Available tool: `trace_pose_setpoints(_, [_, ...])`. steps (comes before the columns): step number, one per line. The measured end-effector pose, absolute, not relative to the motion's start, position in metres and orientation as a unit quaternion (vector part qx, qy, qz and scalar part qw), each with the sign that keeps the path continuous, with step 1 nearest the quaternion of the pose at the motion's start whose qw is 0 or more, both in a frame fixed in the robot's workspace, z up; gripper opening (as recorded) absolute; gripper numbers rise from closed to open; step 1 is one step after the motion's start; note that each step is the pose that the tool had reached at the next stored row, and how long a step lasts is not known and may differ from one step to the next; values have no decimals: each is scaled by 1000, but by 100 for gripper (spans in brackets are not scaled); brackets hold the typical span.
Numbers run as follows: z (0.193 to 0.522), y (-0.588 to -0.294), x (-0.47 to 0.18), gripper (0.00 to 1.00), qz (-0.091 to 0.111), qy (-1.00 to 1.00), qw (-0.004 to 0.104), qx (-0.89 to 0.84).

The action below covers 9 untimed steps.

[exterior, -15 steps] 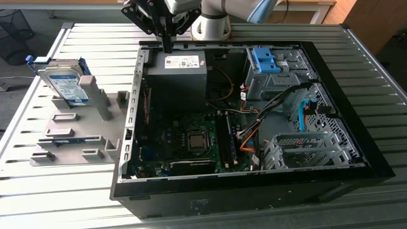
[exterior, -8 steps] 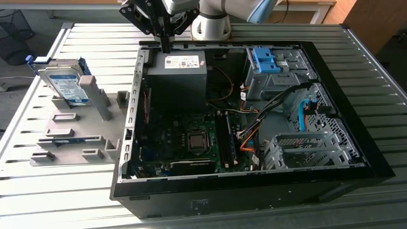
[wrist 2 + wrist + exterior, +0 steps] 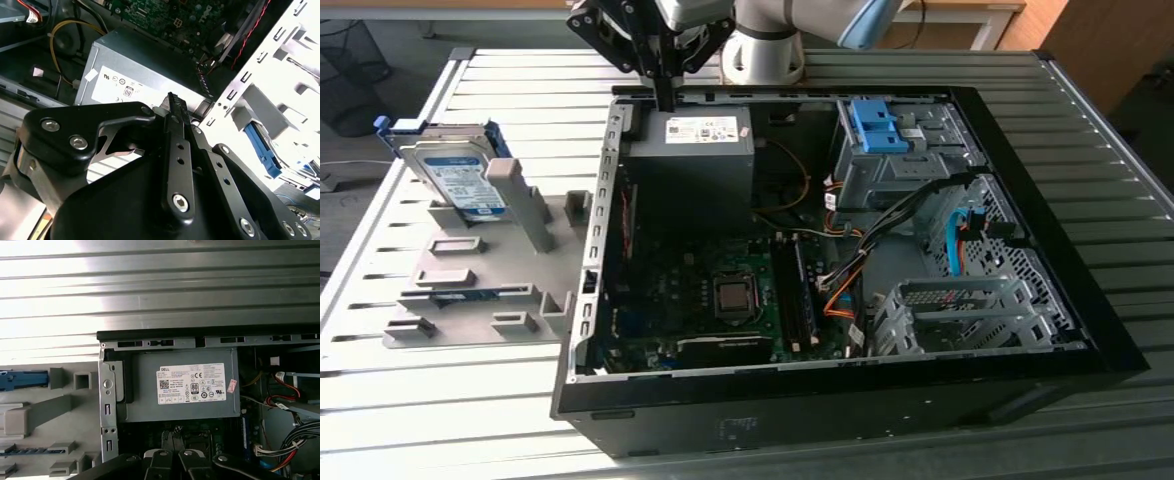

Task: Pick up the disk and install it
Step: 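Reach for the disk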

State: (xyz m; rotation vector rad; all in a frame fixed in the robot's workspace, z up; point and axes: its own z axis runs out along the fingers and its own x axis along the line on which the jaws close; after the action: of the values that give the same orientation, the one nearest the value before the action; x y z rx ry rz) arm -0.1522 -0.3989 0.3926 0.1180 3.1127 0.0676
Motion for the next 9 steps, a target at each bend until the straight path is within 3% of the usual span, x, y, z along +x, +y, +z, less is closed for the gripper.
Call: trace_pose_setpoints(9, [392,-399,-155,11,22,999,13,38])
